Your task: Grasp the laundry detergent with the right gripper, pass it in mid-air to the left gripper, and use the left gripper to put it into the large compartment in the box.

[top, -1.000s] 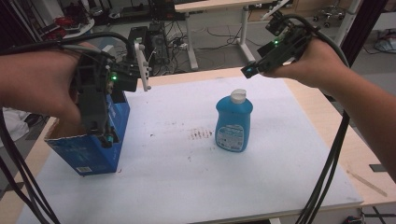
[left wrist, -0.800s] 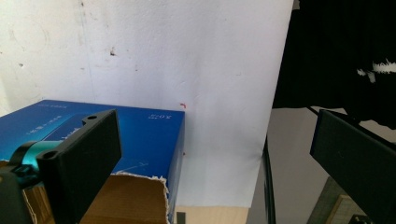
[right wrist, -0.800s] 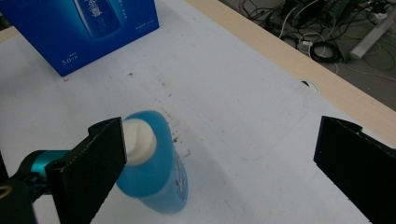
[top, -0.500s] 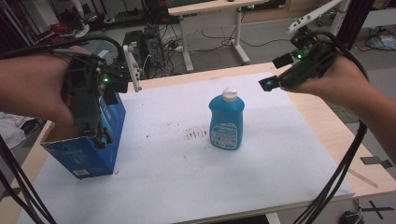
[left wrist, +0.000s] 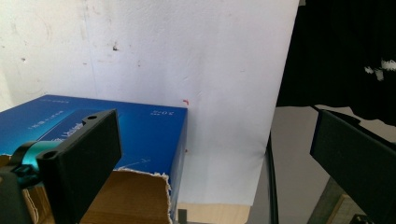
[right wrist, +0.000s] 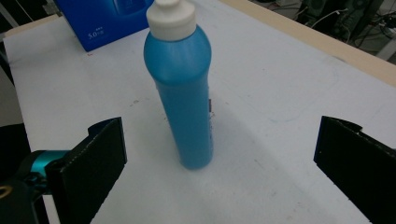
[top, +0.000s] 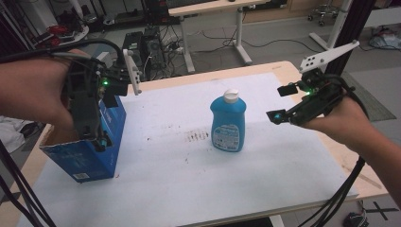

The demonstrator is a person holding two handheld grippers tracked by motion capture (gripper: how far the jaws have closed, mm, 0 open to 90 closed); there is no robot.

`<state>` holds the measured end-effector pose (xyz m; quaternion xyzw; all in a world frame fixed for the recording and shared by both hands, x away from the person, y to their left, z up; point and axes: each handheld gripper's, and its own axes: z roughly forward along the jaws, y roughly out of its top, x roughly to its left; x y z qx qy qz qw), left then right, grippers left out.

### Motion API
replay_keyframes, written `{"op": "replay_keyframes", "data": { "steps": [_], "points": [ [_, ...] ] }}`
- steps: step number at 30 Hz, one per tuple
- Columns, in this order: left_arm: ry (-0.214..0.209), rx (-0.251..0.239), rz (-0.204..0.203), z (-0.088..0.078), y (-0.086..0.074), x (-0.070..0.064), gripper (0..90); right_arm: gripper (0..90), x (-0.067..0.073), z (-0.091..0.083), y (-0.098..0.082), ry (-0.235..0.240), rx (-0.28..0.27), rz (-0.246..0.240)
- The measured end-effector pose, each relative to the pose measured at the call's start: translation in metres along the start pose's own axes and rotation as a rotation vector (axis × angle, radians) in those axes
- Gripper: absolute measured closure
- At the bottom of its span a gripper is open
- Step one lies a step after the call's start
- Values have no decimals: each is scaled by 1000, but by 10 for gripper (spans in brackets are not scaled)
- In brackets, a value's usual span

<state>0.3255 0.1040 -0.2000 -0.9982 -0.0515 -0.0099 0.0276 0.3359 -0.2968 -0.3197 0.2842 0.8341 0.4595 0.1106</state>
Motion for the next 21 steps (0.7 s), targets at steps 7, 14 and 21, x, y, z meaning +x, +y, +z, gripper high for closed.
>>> {"op": "replay_keyframes", "data": {
  "steps": [7, 14, 21],
  "points": [
    [-4, -4, 4, 1, 0, 2, 21, 16, 2, 25, -21, 29, -8, 30],
    [-10, -8, 1, 5, -4, 3, 21, 17, 1, 52, -25, 61, 36, 35],
    [-15, -7, -3, 9, -8, 4, 21, 16, -2, 71, -28, 107, 32, 72]
  ]
}}
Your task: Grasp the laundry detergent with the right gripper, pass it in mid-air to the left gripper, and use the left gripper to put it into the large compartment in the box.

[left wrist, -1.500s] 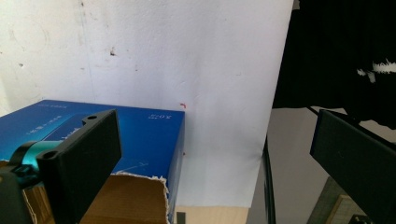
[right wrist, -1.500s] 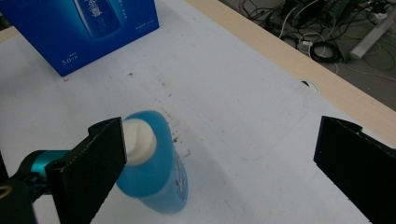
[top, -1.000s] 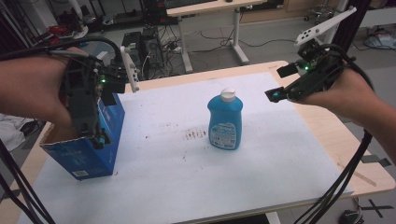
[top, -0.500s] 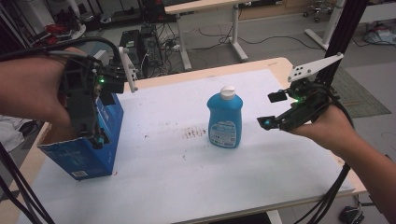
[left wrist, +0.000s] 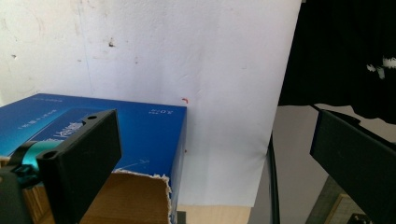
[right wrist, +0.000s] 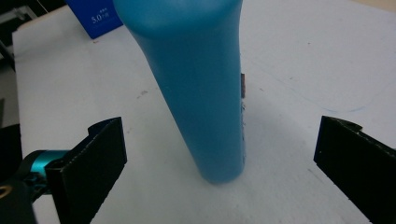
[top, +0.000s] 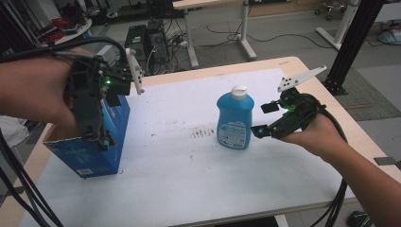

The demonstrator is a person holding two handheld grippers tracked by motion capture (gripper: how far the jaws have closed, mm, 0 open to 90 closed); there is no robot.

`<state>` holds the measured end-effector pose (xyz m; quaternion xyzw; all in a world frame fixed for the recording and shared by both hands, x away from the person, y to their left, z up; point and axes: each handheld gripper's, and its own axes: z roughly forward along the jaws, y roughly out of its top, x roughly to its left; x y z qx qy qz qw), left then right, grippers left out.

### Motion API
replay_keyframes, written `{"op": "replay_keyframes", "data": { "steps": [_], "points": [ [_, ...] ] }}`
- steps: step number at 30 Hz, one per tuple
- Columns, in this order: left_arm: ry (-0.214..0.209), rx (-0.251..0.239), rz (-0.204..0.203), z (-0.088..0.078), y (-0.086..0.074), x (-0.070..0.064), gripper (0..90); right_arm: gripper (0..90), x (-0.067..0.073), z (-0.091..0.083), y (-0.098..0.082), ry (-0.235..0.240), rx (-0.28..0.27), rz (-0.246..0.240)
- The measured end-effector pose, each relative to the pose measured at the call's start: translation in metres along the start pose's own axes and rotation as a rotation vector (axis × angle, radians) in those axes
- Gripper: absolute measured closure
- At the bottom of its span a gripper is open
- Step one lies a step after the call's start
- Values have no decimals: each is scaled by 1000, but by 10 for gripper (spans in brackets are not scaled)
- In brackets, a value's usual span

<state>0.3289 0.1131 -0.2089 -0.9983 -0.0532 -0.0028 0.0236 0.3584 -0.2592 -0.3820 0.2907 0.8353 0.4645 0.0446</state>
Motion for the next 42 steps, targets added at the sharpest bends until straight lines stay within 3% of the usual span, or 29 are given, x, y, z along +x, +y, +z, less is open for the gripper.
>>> {"op": "replay_keyframes", "data": {
  "steps": [6, 17, 42],
  "points": [
    [-1, -6, -4, -1, -3, 0, 21, 17, -3, 17, -6, 17, 2, 30],
    [1, -7, -4, 0, -7, -1, 21, 17, -6, 41, -10, 18, 4, 41],
    [-1, -17, -11, 2, -14, -3, 21, 17, -3, 62, -11, 10, -63, 35]
  ]
}}
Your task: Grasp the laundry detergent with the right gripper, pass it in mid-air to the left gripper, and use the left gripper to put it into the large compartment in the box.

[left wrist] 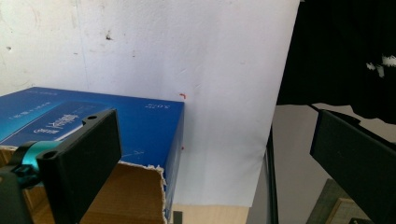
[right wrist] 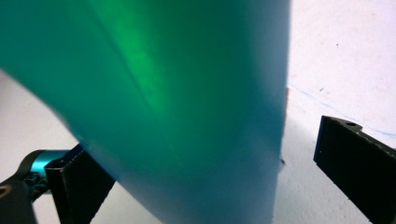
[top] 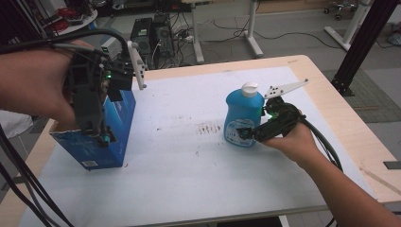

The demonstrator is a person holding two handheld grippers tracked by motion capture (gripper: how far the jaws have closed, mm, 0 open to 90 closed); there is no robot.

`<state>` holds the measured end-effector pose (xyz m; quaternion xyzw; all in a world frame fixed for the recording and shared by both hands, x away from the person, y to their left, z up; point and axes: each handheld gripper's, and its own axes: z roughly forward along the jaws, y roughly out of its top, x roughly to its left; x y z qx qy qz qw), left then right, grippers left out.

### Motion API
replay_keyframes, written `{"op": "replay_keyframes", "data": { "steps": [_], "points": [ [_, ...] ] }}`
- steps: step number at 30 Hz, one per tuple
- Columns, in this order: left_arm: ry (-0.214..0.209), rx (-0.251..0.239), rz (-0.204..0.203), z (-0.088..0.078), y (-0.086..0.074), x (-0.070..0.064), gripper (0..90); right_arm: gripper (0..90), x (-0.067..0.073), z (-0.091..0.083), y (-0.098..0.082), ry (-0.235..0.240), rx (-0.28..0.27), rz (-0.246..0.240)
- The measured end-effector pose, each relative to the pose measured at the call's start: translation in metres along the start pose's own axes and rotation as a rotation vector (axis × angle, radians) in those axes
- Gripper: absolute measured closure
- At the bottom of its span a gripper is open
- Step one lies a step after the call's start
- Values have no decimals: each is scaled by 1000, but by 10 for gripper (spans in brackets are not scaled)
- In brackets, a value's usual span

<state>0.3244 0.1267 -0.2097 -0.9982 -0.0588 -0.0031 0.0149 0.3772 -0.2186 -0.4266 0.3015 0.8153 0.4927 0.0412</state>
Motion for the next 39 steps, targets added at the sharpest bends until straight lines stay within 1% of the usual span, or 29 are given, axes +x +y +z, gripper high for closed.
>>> {"op": "replay_keyframes", "data": {
  "steps": [5, 8, 11, 12, 14, 19, 20, 21, 25, 26, 27, 32, 37, 39],
  "points": [
    [2, -2, -6, 1, -2, 0, 21, 24, 2, 3, -1, -9, -12, -16],
    [0, -4, -6, 2, -1, 1, 21, 47, 3, 3, -1, -13, -19, -28],
    [-2, -3, -2, 3, -1, 1, 21, 85, 3, 4, -1, -24, -26, -30],
    [-1, -3, 1, 3, 0, 2, 22, 133, 3, 3, -2, -24, -23, -35],
    [-1, -5, 1, 3, 0, 2, 21, 143, 4, 4, -2, -20, -33, -43],
    [0, -9, 3, 2, 0, 2, 21, 164, 4, 5, -3, -28, -31, -49],
    [0, -6, 3, 2, 0, 3, 21, 171, 4, 5, -3, -29, -32, -51],
    [-1, -3, 3, 3, 0, 3, 21, 197, 4, 5, -3, -32, -33, -52],
    [-1, -4, 3, 3, -1, 4, 22, 207, 4, 5, -3, -31, -39, -61],
    [-1, -5, 3, 3, -1, 5, 21, 215, 4, 5, -3, -32, -40, -62],
    [1, -5, 3, 3, -1, 5, 21, 253, 5, 5, -3, -24, -39, -65],
    [-1, -9, 7, 5, 0, 6, 21, 261, 5, 6, -3, -31, -39, -72],
    [-3, -11, 8, 6, 0, 7, 21, 318, 6, 6, -3, -26, -37, -84],
    [-3, -10, 8, 5, 0, 8, 21, 327, 5, 5, -4, -25, -37, -88]
  ]
}}
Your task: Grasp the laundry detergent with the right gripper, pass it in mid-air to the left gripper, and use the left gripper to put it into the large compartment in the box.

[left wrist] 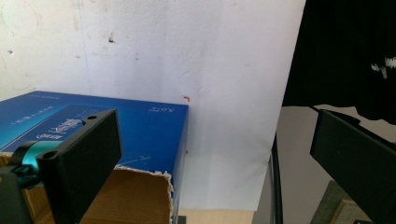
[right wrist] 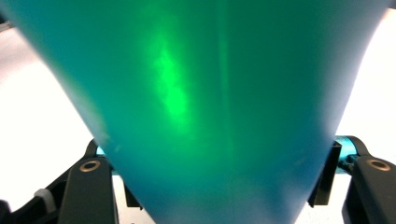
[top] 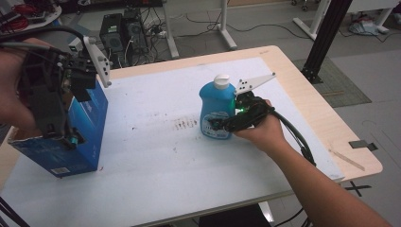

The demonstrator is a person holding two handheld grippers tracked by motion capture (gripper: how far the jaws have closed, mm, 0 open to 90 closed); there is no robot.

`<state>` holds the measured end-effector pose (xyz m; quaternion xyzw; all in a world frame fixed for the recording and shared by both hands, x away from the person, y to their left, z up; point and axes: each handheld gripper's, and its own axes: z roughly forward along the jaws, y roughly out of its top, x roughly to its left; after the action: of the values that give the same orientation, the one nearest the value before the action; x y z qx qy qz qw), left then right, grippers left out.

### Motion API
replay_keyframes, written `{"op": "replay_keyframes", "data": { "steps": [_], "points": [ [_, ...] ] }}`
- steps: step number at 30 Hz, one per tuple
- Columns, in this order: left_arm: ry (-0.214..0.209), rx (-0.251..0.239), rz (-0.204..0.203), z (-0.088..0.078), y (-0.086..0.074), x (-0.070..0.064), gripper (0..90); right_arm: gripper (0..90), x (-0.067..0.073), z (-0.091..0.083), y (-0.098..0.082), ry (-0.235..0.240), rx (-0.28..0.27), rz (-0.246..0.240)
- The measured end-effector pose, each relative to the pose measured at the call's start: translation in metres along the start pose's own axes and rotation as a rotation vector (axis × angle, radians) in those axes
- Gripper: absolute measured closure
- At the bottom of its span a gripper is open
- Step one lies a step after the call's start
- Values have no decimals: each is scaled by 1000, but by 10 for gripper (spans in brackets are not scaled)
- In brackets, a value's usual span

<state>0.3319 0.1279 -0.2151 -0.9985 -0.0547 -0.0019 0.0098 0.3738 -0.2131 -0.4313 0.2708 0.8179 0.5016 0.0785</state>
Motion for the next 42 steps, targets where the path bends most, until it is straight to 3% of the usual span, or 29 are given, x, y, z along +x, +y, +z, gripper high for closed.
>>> {"op": "replay_keyframes", "data": {
  "steps": [13, 22, 31, 37, 42],
  "points": [
    [-1, -1, -9, 1, -3, 1, 21, 398, 0, 1, -1, 23, -16, -26],
    [1, 2, -13, 0, -4, 1, 21, 433, 0, 1, -2, 22, -26, -82],
    [3, -5, -10, 1, -2, 1, 21, 441, 7, -4, 5, 30, -2, -122],
    [6, -5, -9, 2, 1, 2, 21, 439, 14, -13, 21, 66, 5, -159],
    [7, -11, 0, 3, 8, 3, 21, 440, 28, -19, 40, 132, 13, -219]
  ]
}}
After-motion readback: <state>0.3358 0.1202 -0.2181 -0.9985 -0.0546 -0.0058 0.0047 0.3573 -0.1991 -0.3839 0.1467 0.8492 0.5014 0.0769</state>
